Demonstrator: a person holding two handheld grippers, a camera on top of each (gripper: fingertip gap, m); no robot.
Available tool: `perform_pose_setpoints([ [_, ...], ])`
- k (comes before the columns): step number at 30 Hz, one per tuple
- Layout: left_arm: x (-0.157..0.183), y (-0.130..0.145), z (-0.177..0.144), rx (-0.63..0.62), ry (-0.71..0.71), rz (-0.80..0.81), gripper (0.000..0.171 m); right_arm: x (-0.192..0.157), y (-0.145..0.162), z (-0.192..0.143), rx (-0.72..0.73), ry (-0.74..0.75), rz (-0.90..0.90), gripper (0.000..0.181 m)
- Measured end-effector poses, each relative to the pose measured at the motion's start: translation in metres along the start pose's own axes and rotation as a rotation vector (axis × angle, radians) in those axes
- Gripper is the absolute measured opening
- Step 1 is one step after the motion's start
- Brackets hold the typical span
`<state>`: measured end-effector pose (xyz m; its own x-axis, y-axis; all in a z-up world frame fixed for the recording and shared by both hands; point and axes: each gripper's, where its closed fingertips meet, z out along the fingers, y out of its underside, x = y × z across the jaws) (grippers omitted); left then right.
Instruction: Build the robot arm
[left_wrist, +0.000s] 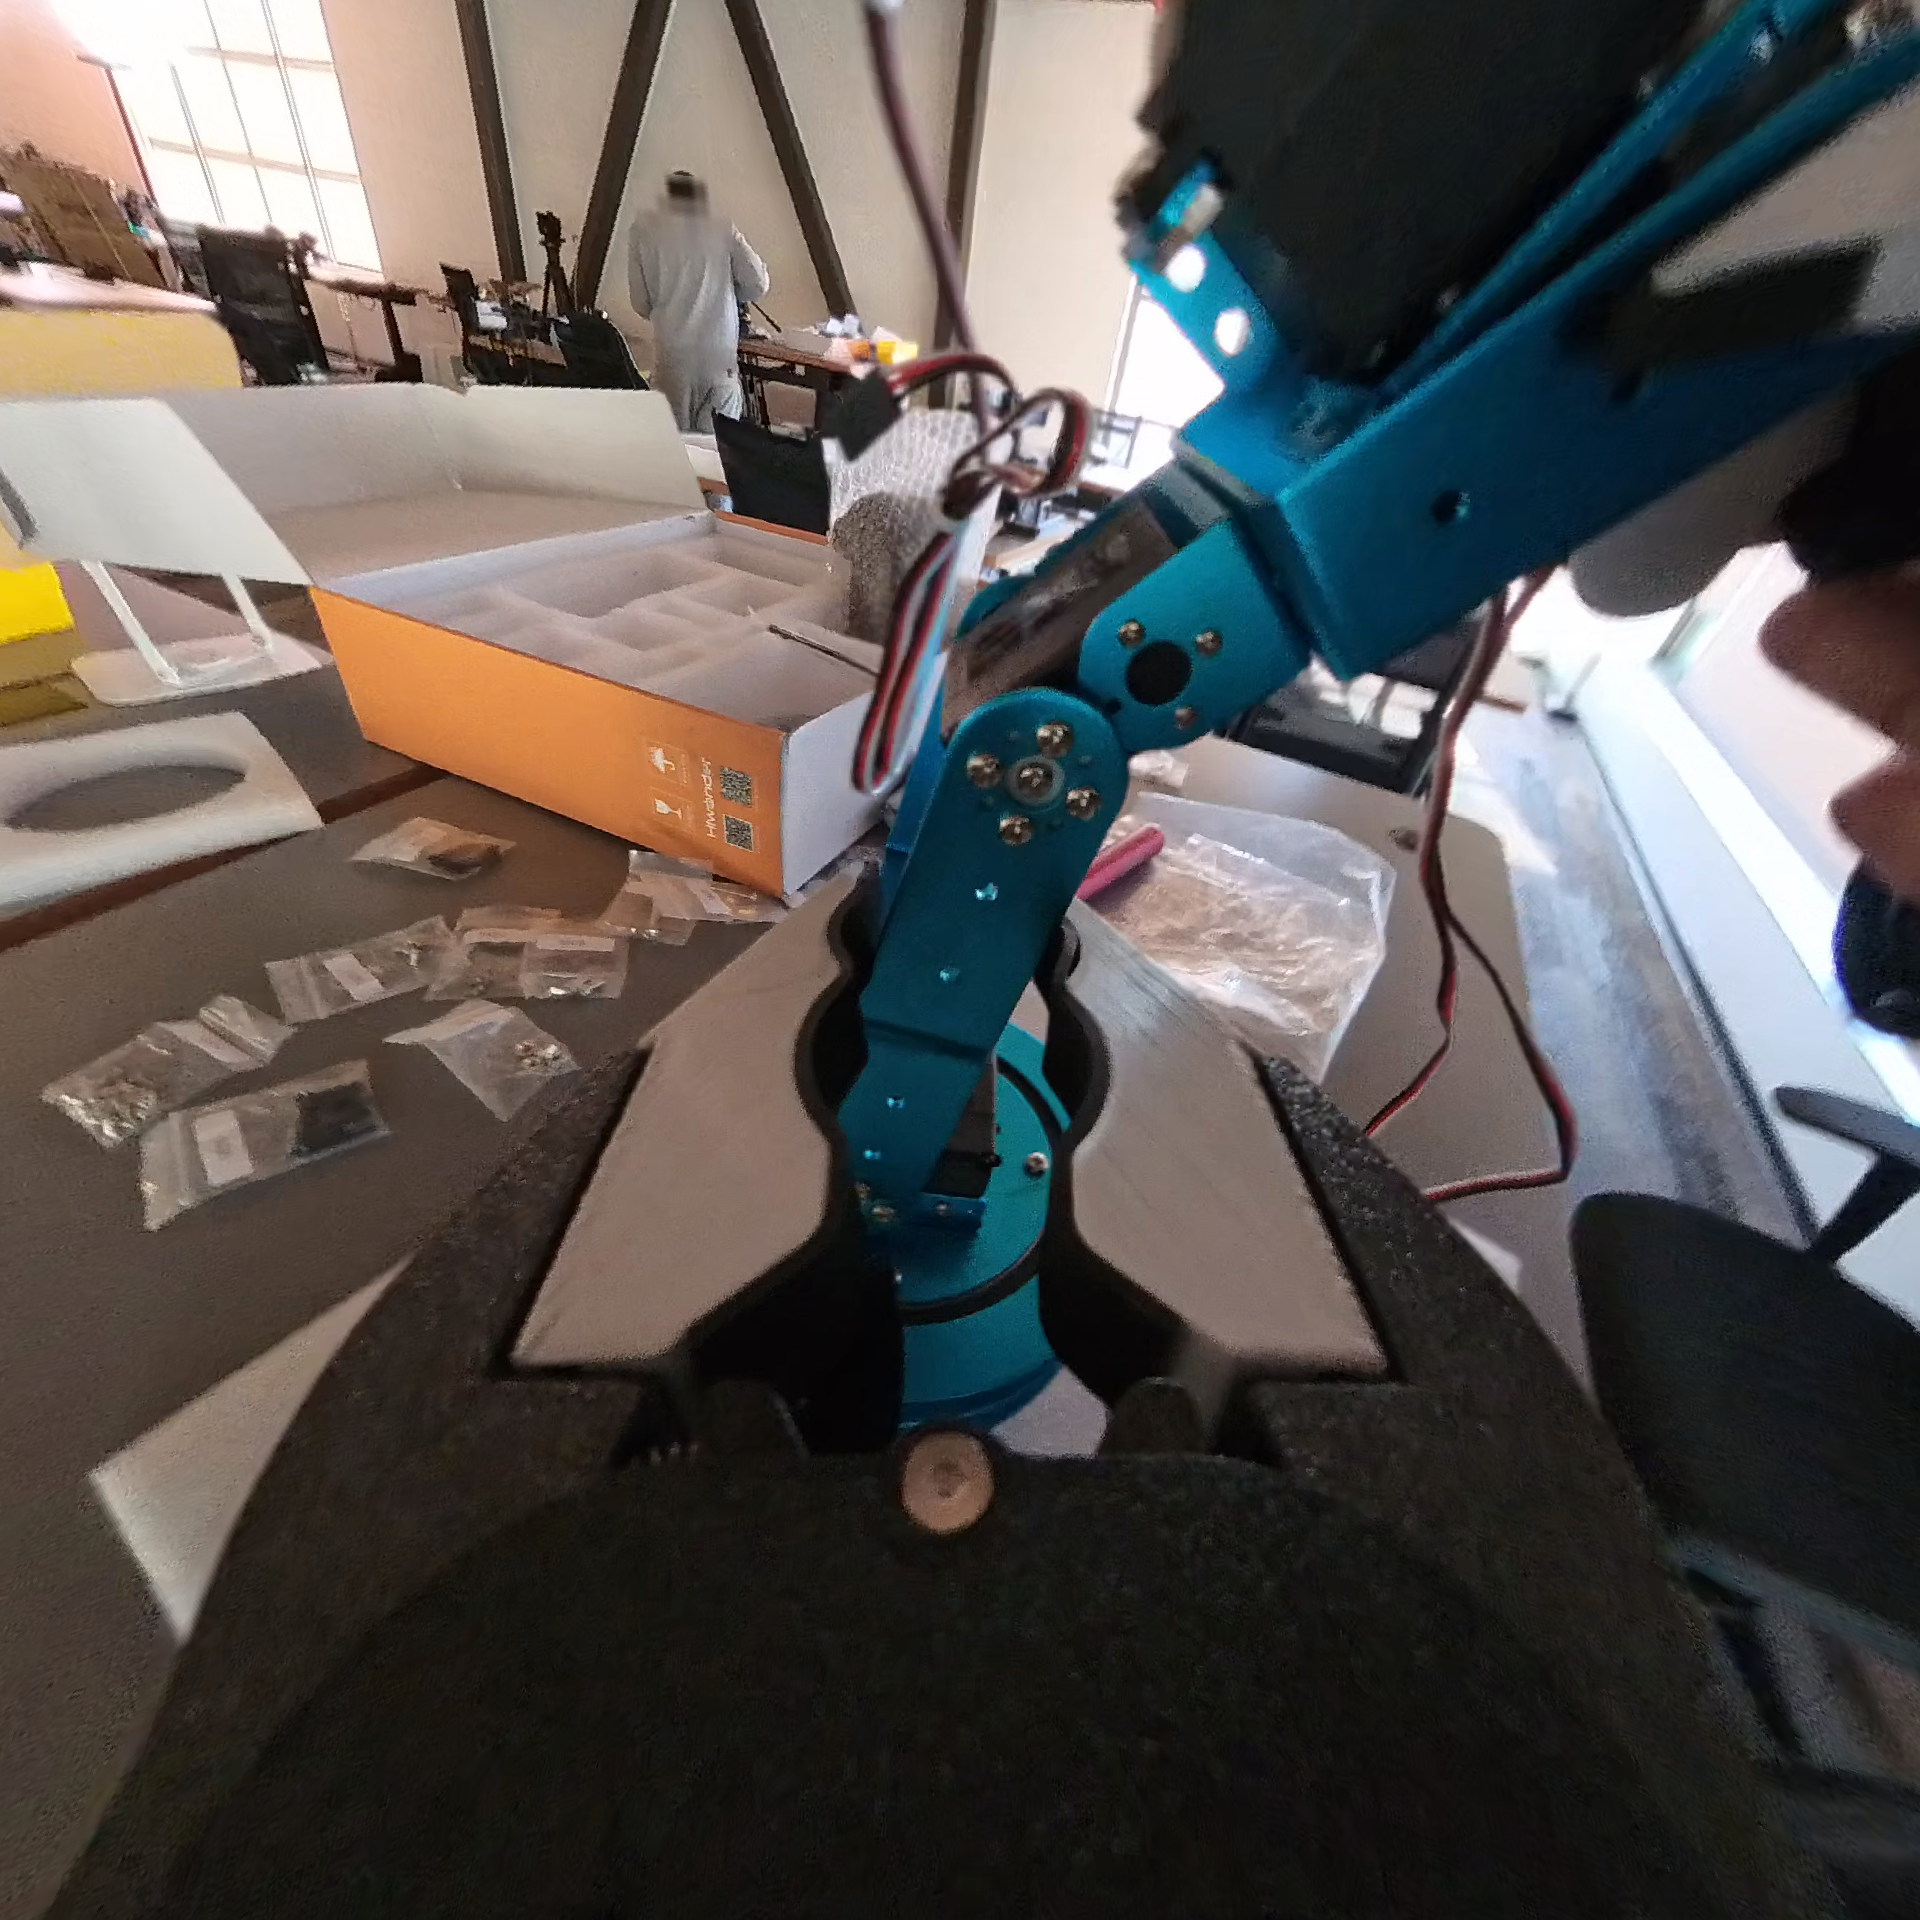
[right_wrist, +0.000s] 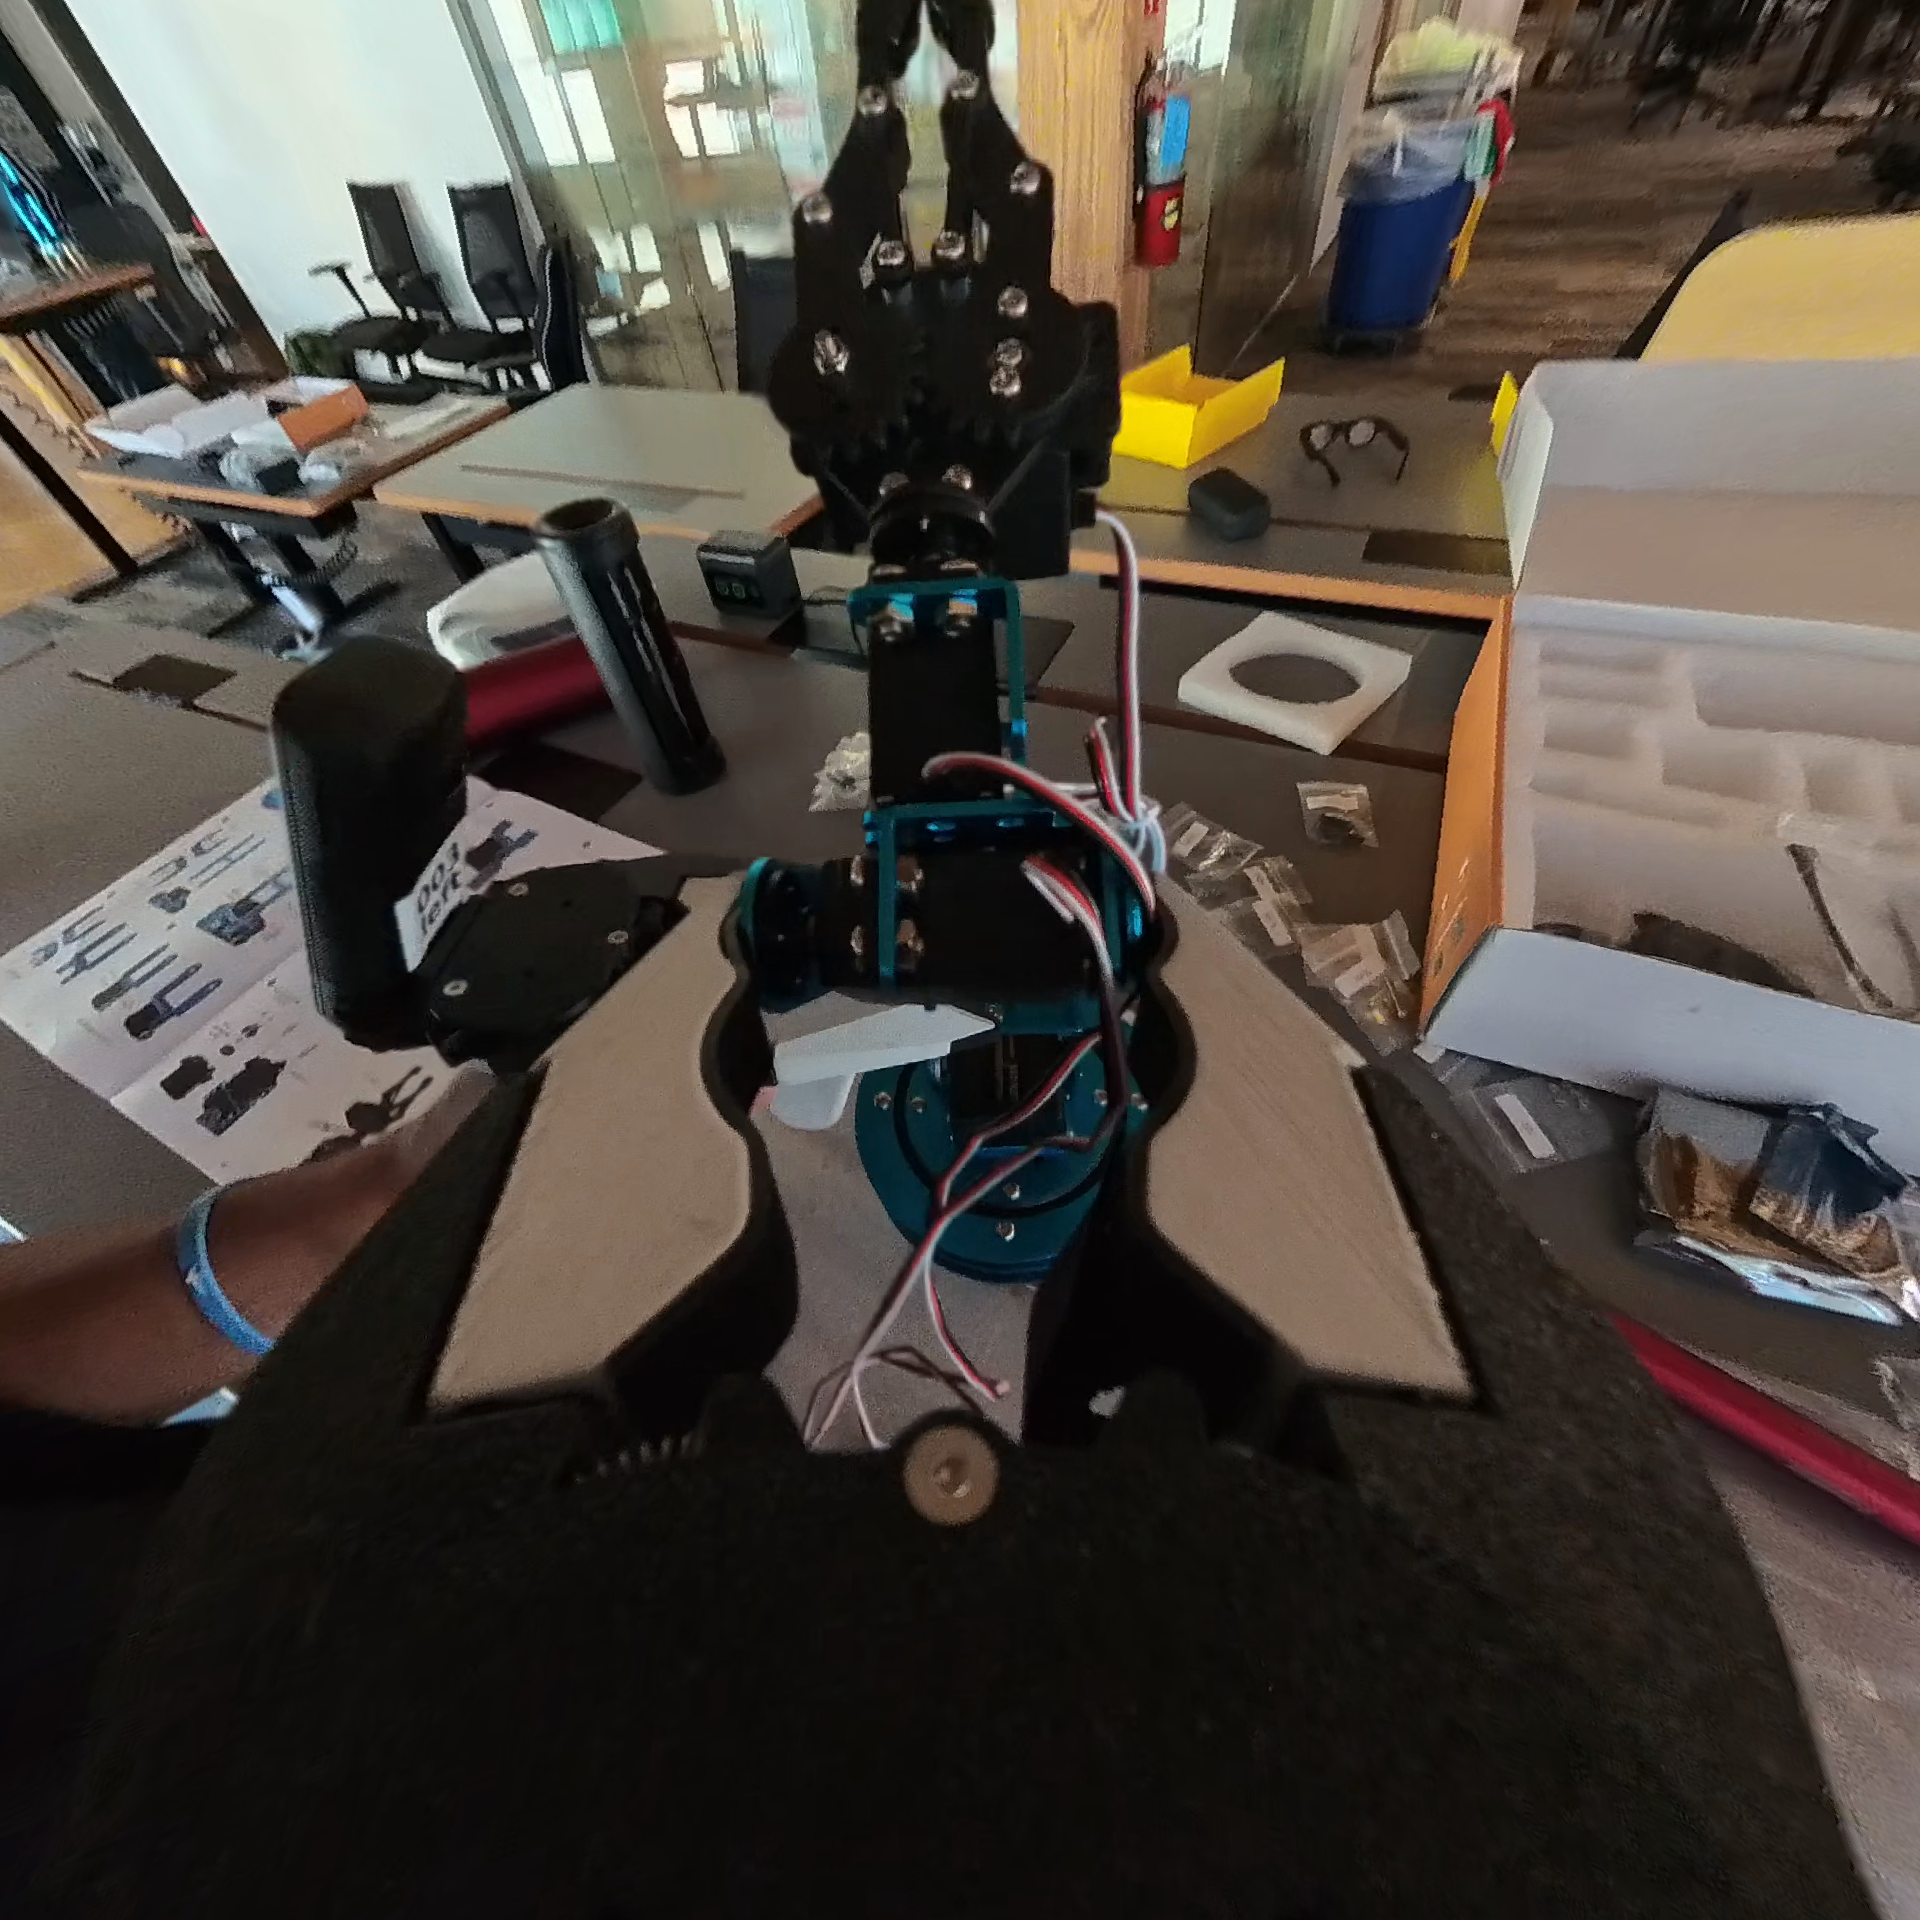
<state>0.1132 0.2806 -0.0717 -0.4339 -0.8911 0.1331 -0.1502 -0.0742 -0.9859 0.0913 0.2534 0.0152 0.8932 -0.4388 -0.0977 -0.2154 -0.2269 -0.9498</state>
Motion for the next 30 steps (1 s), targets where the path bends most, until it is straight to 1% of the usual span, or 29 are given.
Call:
perform_pose_setpoints([
  [5,-0.007,-0.001,-0.002,0.022,0.017,-0.154,0.027,-0.004,0.013,0.001,0.110,0.011,-0.010,0.069],
  [9,-0.011,-0.002,-0.002,0.036,0.021,-0.222,0.030,-0.002,0.030,0.003,0.189,0.007,-0.015,0.069],
  [11,-0.012,-0.003,-0.002,0.037,0.018,-0.221,0.027,-0.001,0.039,0.005,0.211,0.000,-0.012,0.069],
  [15,-0.013,-0.003,-0.001,0.045,0.027,-0.256,0.031,0.003,0.055,0.010,0.226,-0.002,-0.012,0.070],
  [18,-0.013,-0.004,-0.001,0.050,0.025,-0.255,0.029,0.005,0.064,0.013,0.205,0.008,-0.006,0.069],
  [20,-0.013,-0.004,-0.001,0.047,0.023,-0.231,0.029,0.005,0.064,0.014,0.203,0.005,-0.018,0.069],
  [23,-0.012,-0.003,-0.003,0.028,0.014,-0.159,0.031,0.003,0.066,0.013,0.156,0.011,-0.063,0.070],
  [24,-0.011,-0.002,-0.004,0.018,0.012,-0.158,0.033,0.002,0.067,0.012,0.149,0.000,-0.063,0.071],
  [27,-0.011,0.003,-0.007,0.004,-0.035,-0.143,0.058,0.002,0.063,0.007,0.166,-0.050,-0.008,0.077],
  [28,-0.010,0.004,-0.009,0.005,-0.043,-0.131,0.062,0.003,0.060,0.005,0.175,-0.066,0.011,0.078],
  [30,-0.007,0.005,-0.013,0.012,-0.063,-0.110,0.062,0.003,0.059,0.002,0.167,-0.101,0.021,0.076],
])
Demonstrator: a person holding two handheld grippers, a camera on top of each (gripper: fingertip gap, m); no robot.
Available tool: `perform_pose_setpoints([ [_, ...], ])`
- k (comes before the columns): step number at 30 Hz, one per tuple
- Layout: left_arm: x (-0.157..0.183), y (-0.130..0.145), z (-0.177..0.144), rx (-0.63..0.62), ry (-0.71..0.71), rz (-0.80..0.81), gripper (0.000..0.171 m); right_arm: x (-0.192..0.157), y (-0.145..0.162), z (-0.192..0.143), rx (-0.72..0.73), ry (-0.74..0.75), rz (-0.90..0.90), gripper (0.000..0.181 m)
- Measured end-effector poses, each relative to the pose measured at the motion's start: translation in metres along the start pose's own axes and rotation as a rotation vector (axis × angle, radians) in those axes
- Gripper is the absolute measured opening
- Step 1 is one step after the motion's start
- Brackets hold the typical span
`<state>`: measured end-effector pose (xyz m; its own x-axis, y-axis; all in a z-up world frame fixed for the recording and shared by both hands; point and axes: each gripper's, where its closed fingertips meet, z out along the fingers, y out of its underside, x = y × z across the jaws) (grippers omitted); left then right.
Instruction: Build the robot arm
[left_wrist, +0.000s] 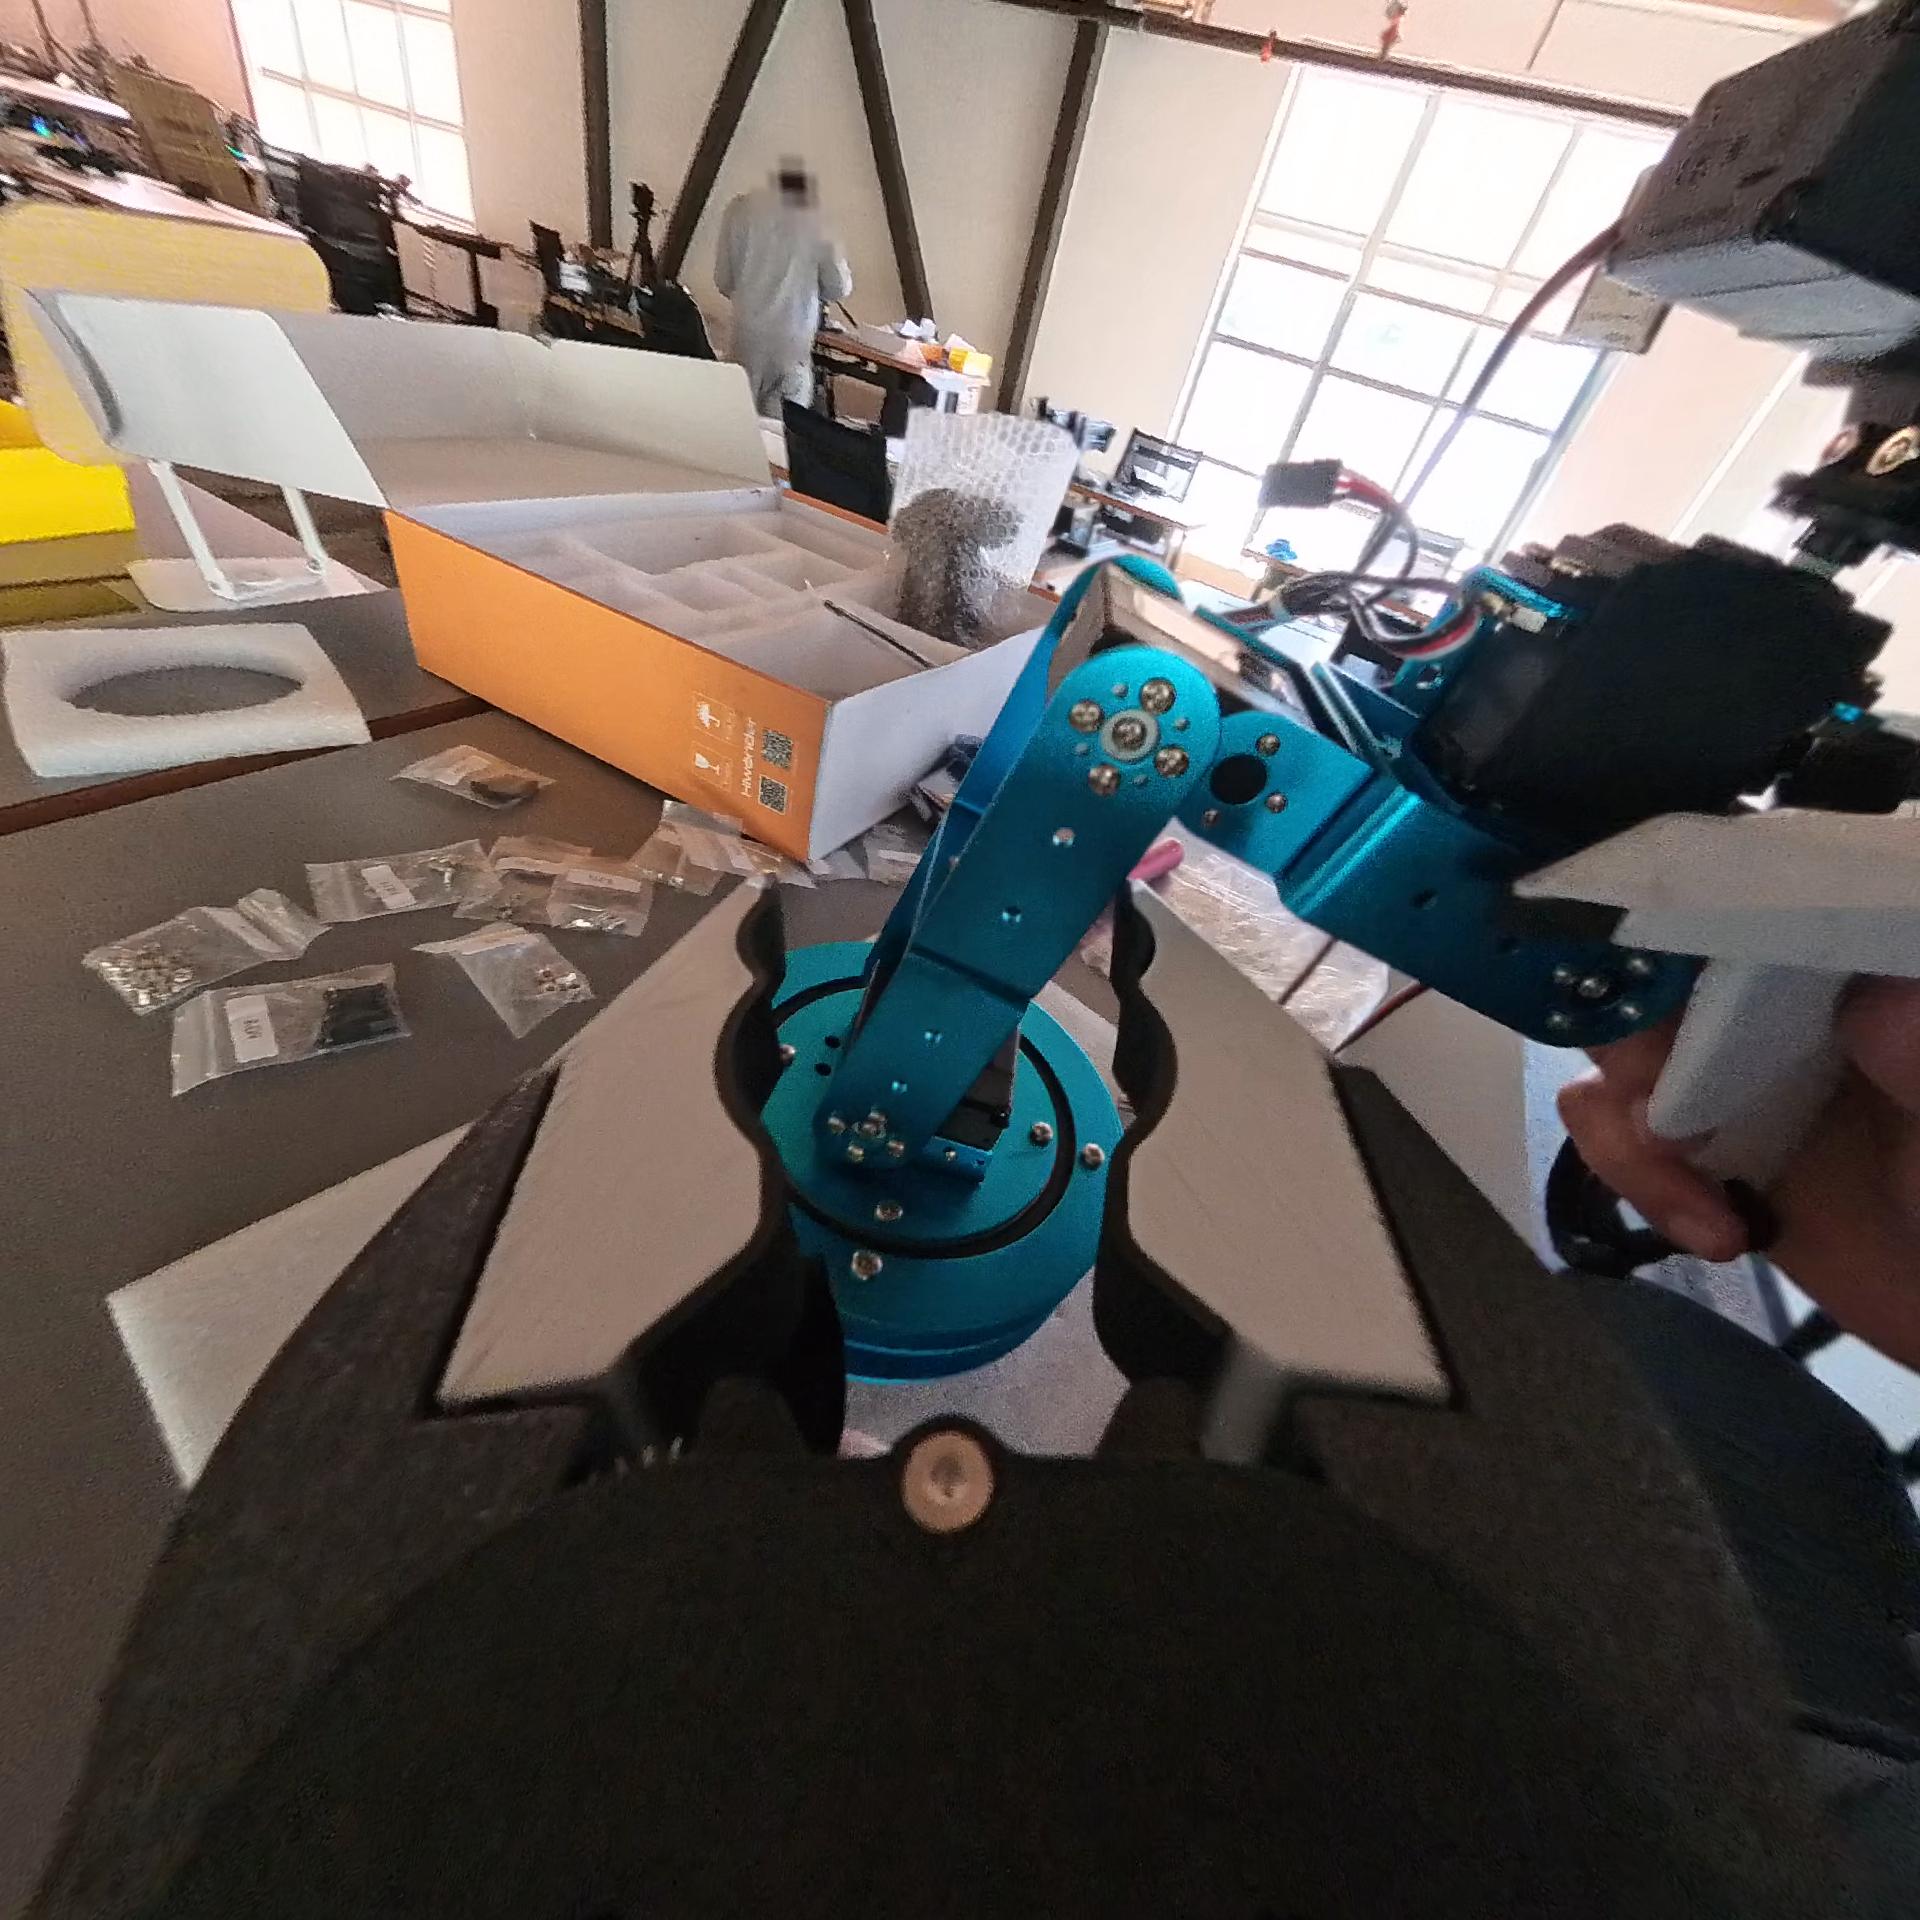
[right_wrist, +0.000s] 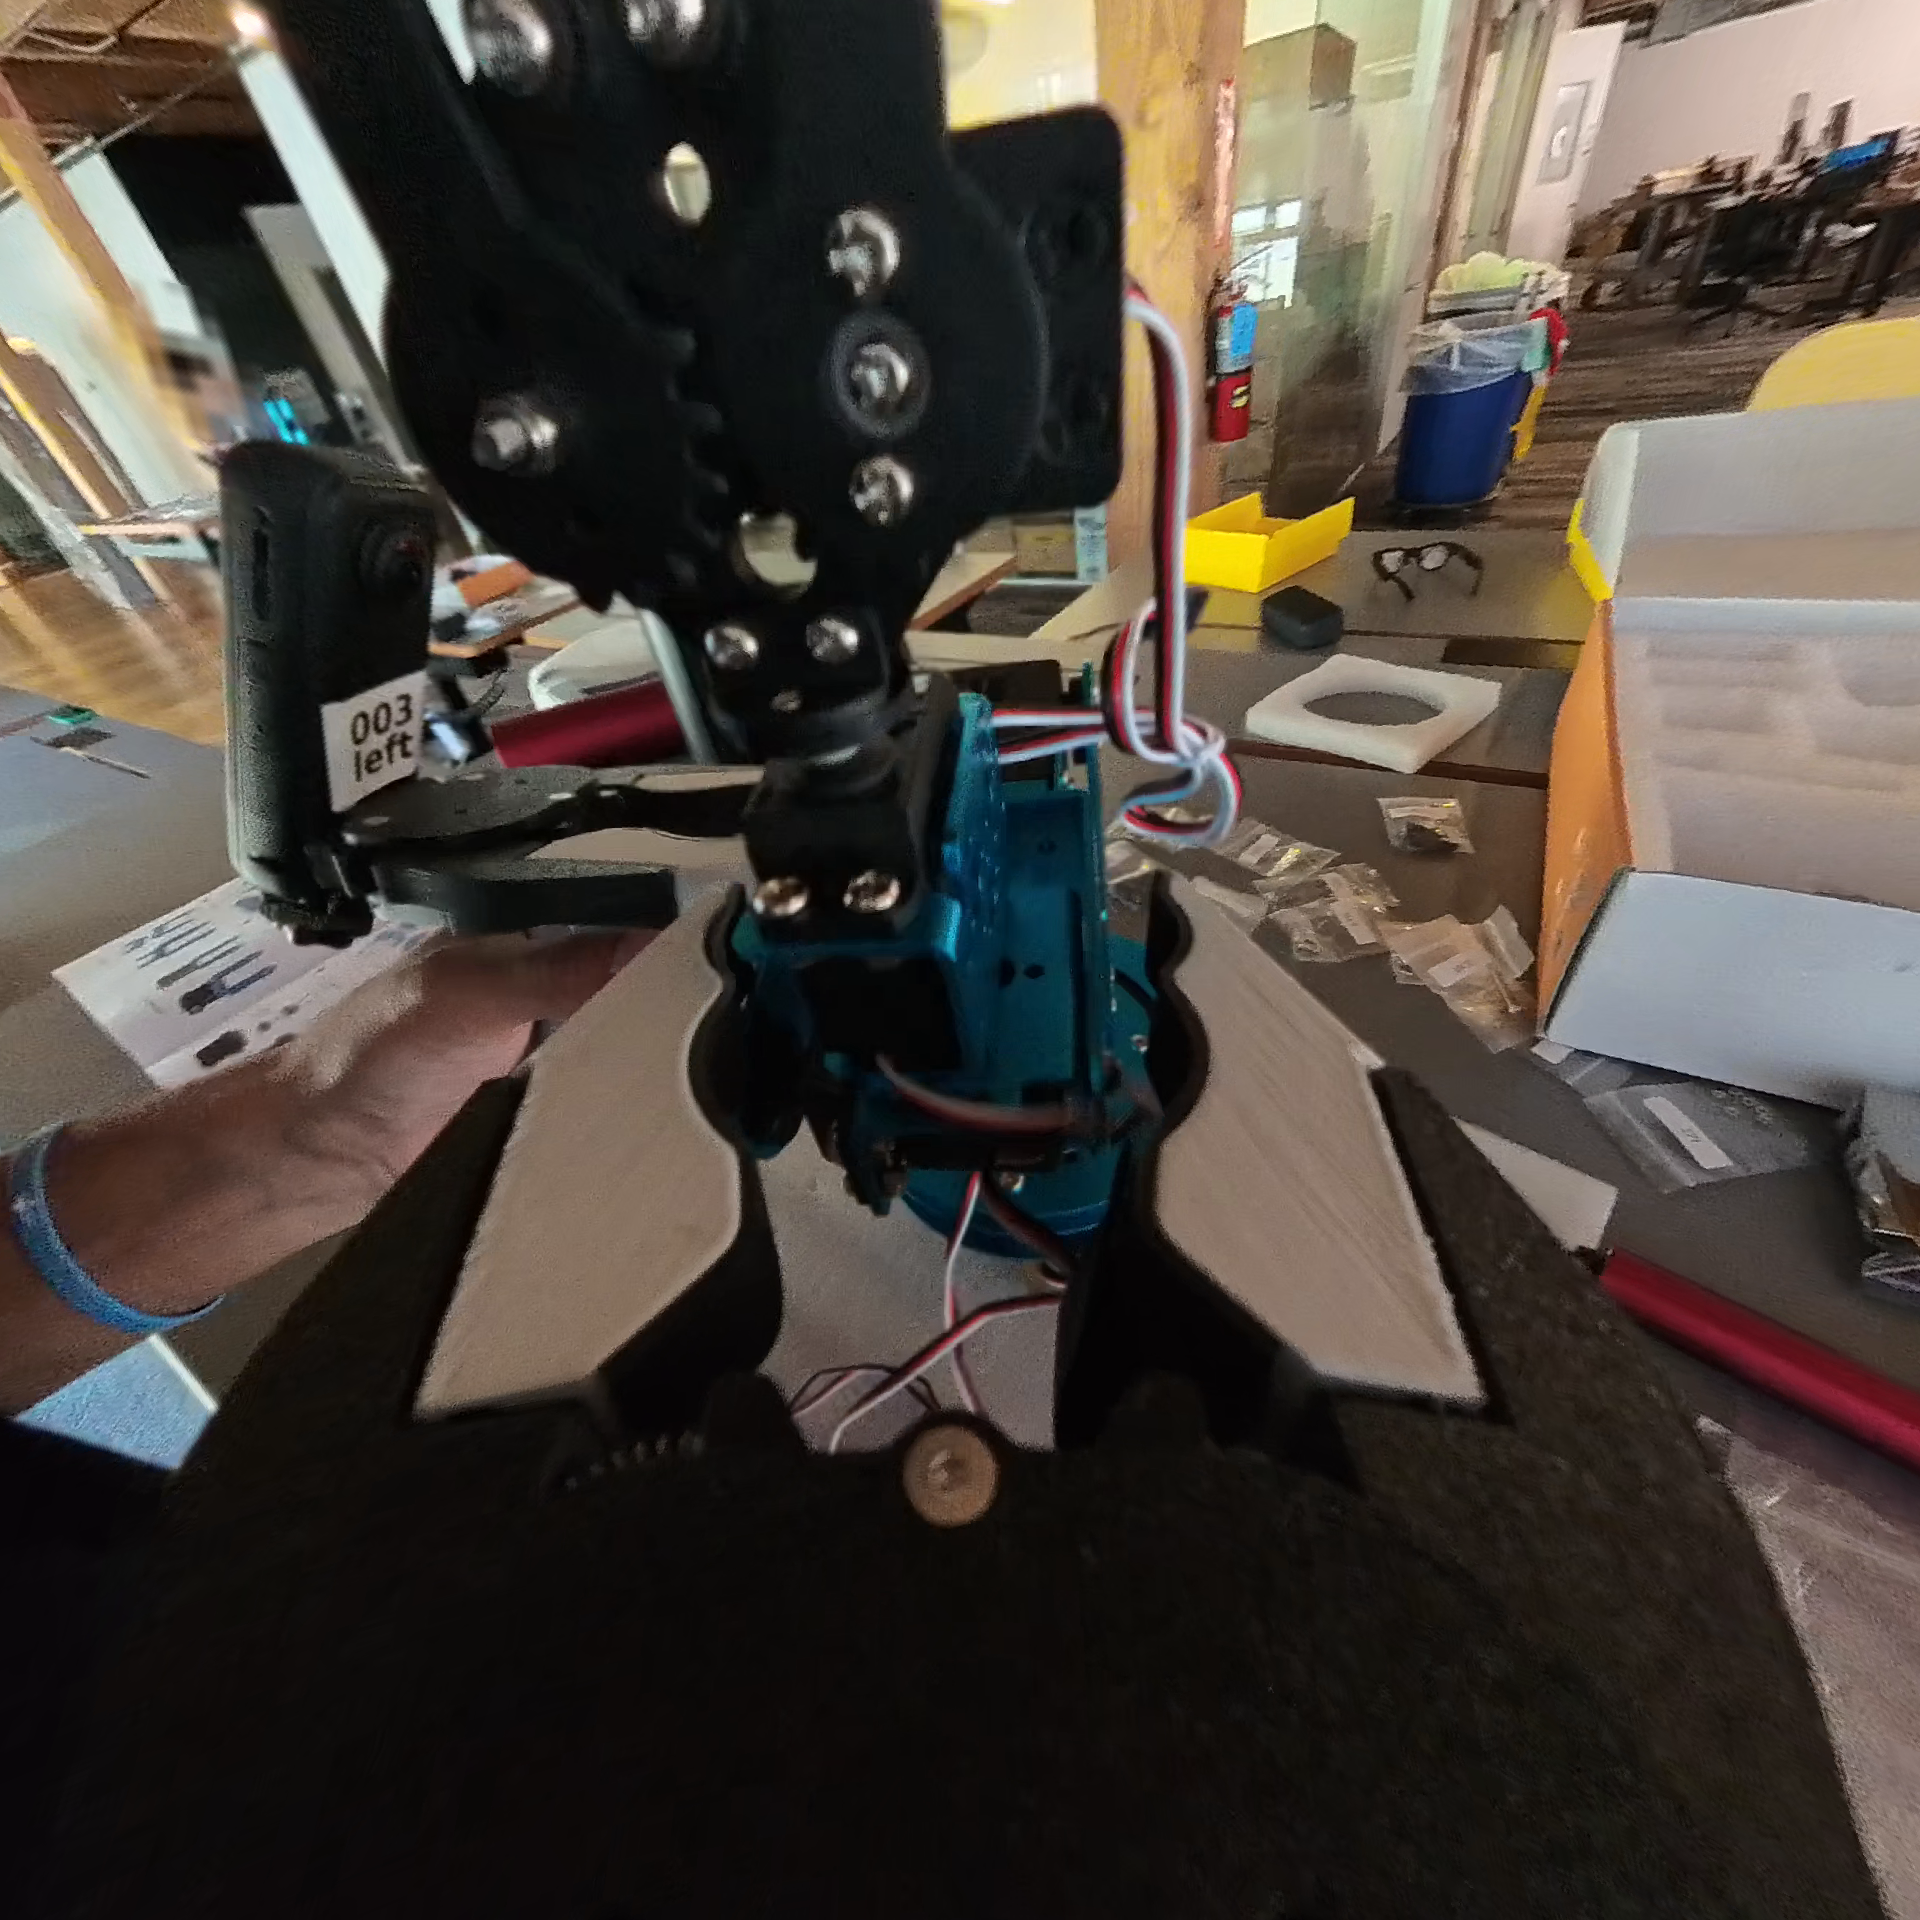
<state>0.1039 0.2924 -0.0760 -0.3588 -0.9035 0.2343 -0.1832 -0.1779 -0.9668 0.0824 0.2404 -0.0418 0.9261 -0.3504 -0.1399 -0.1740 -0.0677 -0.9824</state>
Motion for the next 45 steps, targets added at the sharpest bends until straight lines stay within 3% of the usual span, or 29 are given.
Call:
perform_pose_setpoints([
  [2,0.000,0.000,-0.003,0.014,-0.041,0.030,0.058,-0.002,0.001,-0.001,-0.026,-0.028,-0.005,0.072],
  [4,0.004,0.000,-0.001,0.015,-0.059,0.081,0.036,-0.003,0.000,0.000,-0.044,-0.037,-0.007,0.066],
  [10,0.000,0.007,0.004,-0.055,-0.108,0.166,0.029,-0.002,-0.002,0.000,-0.134,-0.047,-0.070,0.066],
  [13,-0.002,0.011,0.008,-0.110,-0.107,0.192,0.030,-0.004,0.012,0.001,-0.224,-0.081,-0.051,0.076],
  [22,-0.013,0.009,0.007,-0.086,-0.070,-0.104,0.030,-0.005,0.007,0.016,-0.279,-0.052,-0.031,0.071],
  [30,-0.020,0.006,0.008,-0.099,-0.030,-0.217,0.030,-0.005,0.001,0.027,-0.384,-0.077,-0.045,0.073],
  [34,-0.013,0.010,0.004,-0.129,-0.004,-0.089,0.030,-0.015,0.008,0.020,-0.369,-0.228,-0.059,0.082],
  [37,-0.006,0.012,0.004,-0.127,0.002,-0.033,0.031,-0.025,0.011,-0.019,-0.329,-0.527,-0.047,0.100],
  [39,-0.005,0.012,0.004,-0.124,0.007,-0.032,0.031,-0.006,-0.001,-0.048,-0.245,-0.622,-0.067,0.079],
  [41,-0.006,0.012,0.004,-0.114,0.013,-0.043,0.031,0.025,-0.013,-0.066,-0.185,-0.682,-0.025,0.075],
  [43,-0.006,0.011,0.004,-0.104,0.031,-0.074,0.032,0.059,-0.020,-0.056,-0.170,-0.695,0.023,0.073],
  [45,-0.005,0.011,0.003,-0.101,0.047,-0.078,0.034,0.083,-0.014,-0.024,-0.154,-0.706,-0.015,0.066],
])
